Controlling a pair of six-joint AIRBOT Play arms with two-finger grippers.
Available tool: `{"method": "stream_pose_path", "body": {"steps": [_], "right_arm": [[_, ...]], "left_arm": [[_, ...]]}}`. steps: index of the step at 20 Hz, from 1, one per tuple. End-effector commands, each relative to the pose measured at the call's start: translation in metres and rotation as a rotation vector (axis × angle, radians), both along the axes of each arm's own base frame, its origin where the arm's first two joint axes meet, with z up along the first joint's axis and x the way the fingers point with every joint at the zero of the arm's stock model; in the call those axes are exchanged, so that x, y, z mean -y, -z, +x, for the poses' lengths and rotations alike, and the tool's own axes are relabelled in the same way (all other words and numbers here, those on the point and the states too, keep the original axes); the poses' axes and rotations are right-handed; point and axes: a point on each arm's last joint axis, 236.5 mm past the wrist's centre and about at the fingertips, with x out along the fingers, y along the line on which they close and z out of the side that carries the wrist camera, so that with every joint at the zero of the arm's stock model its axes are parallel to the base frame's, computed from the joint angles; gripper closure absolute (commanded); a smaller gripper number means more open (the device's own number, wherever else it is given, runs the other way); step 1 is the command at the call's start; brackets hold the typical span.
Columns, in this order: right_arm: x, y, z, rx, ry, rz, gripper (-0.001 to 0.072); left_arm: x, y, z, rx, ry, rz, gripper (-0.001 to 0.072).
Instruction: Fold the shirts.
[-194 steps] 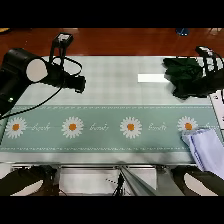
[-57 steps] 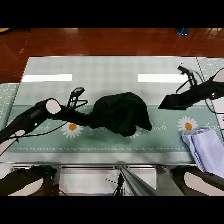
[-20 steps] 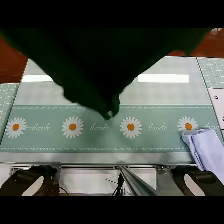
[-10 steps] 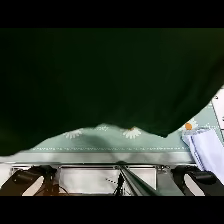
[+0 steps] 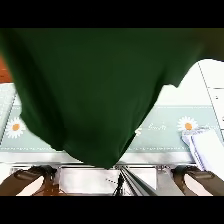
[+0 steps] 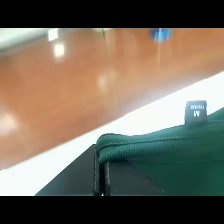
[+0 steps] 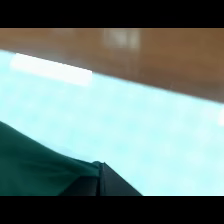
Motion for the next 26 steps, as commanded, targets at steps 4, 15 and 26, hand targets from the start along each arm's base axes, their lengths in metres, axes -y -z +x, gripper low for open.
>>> {"method": "stream_pose_path", "body": {"steps": [4,15,26], "right_arm": [[-0.003,0.119,0.128,-0.231,0.028,0.016,0.0694],[0.013,0.276,0.190,-0.505,0.078,-0.064,0.0693],[0.094,0.247,0.165,-0.514,0.179,-0.133,0.0693]], "left_arm": [[0.021,0.147,0.133,-0.320,-0.033,0.088,0.0685],[0.081,0.371,0.152,-1.015,-0.010,-0.085,0.0343],[-0.056,0.255,0.045,-1.027,-0.241,-0.125,0.0144]]}}
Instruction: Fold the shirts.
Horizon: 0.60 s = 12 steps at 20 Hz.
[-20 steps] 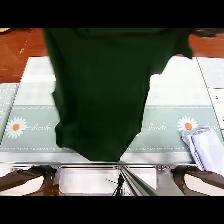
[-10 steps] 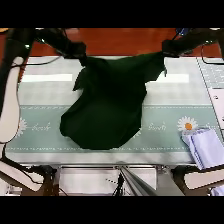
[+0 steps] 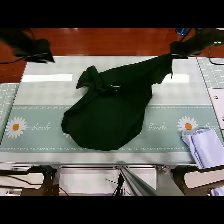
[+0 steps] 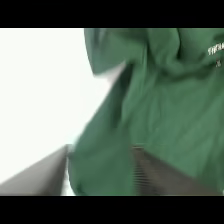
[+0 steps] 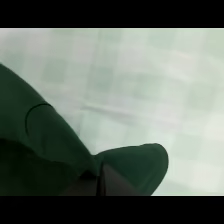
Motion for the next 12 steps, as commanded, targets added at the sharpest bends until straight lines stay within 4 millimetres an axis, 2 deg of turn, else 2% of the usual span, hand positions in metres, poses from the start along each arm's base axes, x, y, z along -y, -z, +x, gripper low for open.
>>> {"method": "stream_pose_path", "body": {"steps": [1,4,6,9,12], "right_arm": [[0.043,-0.006,-0.014,-0.028,0.064,-0.043,0.0693],[0.071,-0.011,-0.017,-0.021,0.125,-0.042,0.0694],[0.082,-0.012,-0.018,-0.021,0.151,-0.036,0.0693],[0.082,-0.015,-0.013,0.003,0.157,-0.011,0.0693],[0.076,-0.019,-0.007,0.028,0.153,0.018,0.0693]], "left_arm": [[-0.004,-0.009,-0.061,-0.074,-0.032,-0.035,0.0062],[0.039,0.035,-0.120,-0.187,0.029,-0.135,0.0050],[0.074,0.072,-0.158,-0.243,0.031,-0.233,0.0050],[0.119,0.126,-0.212,-0.357,0.001,-0.396,0.0050],[0.141,0.172,-0.249,-0.471,-0.048,-0.459,0.0050]]}}
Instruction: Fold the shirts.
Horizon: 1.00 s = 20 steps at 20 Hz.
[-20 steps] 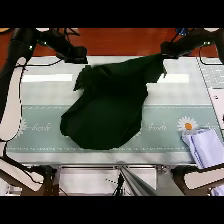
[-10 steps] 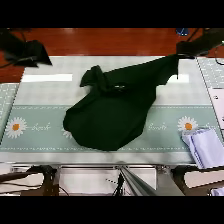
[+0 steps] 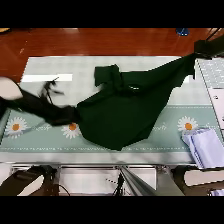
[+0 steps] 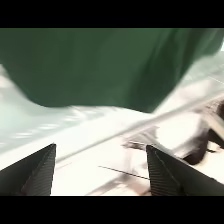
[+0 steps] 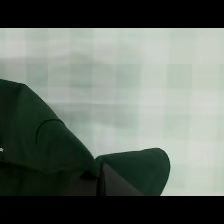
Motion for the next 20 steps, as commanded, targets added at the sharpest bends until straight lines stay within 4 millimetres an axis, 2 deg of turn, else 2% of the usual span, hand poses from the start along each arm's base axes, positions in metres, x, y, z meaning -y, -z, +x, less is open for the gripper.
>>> {"method": "stream_pose_path", "body": {"steps": [1,3,7,11,13,16,18,19,20], "right_arm": [[-0.003,-0.004,0.005,0.025,0.003,0.035,0.0693],[-0.003,-0.005,0.007,0.034,0.005,0.035,0.0693],[-0.003,-0.007,0.010,0.049,0.008,0.036,0.0693],[-0.004,-0.006,0.009,0.044,0.006,0.039,0.0693],[-0.004,-0.006,0.009,0.043,0.006,0.040,0.0693],[-0.004,-0.006,0.009,0.043,0.005,0.039,0.0693],[-0.004,-0.006,0.008,0.041,0.005,0.040,0.0693],[-0.005,-0.006,0.008,0.038,0.004,0.040,0.0693],[-0.005,-0.005,0.007,0.034,0.002,0.041,0.0693]], "left_arm": [[0.028,0.052,-0.042,-0.107,-0.085,-0.083,0.0050],[0.029,0.065,-0.043,-0.099,-0.100,-0.068,0.0049],[0.025,0.083,-0.032,-0.084,-0.159,-0.044,0.0049],[0.022,0.111,-0.034,-0.156,-0.164,-0.001,0.0035],[0.024,0.118,-0.023,-0.144,-0.197,-0.008,0.0035],[0.036,0.119,0.001,-0.110,-0.278,-0.075,0.0035],[0.037,0.129,0.010,-0.119,-0.333,-0.072,0.0044],[0.038,0.135,0.011,-0.138,-0.350,-0.070,0.0086],[0.038,0.140,0.011,-0.154,-0.359,-0.064,0.0259]]}}
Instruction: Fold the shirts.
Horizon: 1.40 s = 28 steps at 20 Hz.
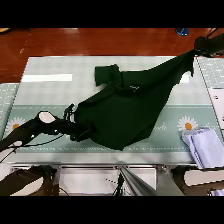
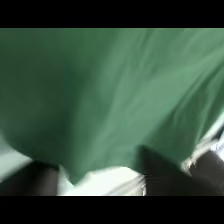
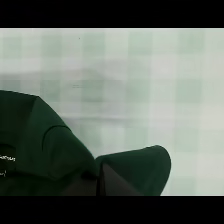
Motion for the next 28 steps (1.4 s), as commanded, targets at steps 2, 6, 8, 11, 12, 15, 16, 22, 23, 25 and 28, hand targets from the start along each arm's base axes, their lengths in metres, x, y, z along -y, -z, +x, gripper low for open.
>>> {"method": "stream_pose_path", "body": {"steps": [2,6,8,11,12,15,16,22,23,25,28], "right_arm": [[-0.001,0.002,-0.004,-0.018,-0.005,0.002,0.0693],[0.001,0.002,-0.005,-0.020,-0.005,-0.006,0.0693],[0.006,-0.002,-0.007,-0.016,-0.001,-0.033,0.0693],[0.009,-0.022,-0.012,0.029,0.009,-0.057,0.0693],[0.007,-0.035,-0.014,0.062,0.010,-0.059,0.0693],[-0.002,-0.088,-0.028,0.188,0.006,-0.057,0.0693],[-0.007,-0.110,-0.037,0.237,-0.007,-0.063,0.0694],[-0.036,-0.259,-0.125,0.627,-0.024,-0.109,0.0694],[-0.037,-0.275,-0.142,0.671,-0.017,-0.129,0.0693],[-0.039,-0.298,-0.170,0.737,-0.005,-0.160,0.0694],[-0.042,-0.310,-0.190,0.769,-0.004,-0.172,0.0694]], "left_arm": [[0.005,0.009,0.018,0.027,-0.018,-0.008,0.0688],[0.023,-0.087,0.050,0.267,0.139,-0.152,0.0686],[0.012,-0.184,0.084,0.531,0.111,-0.198,0.0686],[-0.049,-0.361,0.112,1.020,-0.045,-0.157,0.0686],[-0.074,-0.408,0.110,1.136,-0.115,-0.118,0.0686],[-0.128,-0.497,0.086,1.357,-0.225,0.042,0.0686],[-0.138,-0.511,0.077,1.383,-0.231,0.098,0.0686],[-0.148,-0.545,0.043,1.436,-0.212,0.267,0.0685],[-0.147,-0.543,0.041,1.427,-0.199,0.268,0.0685],[-0.141,-0.523,0.038,1.353,-0.138,0.257,0.0685],[-0.143,-0.488,0.041,1.215,-0.070,0.223,0.0686]]}}
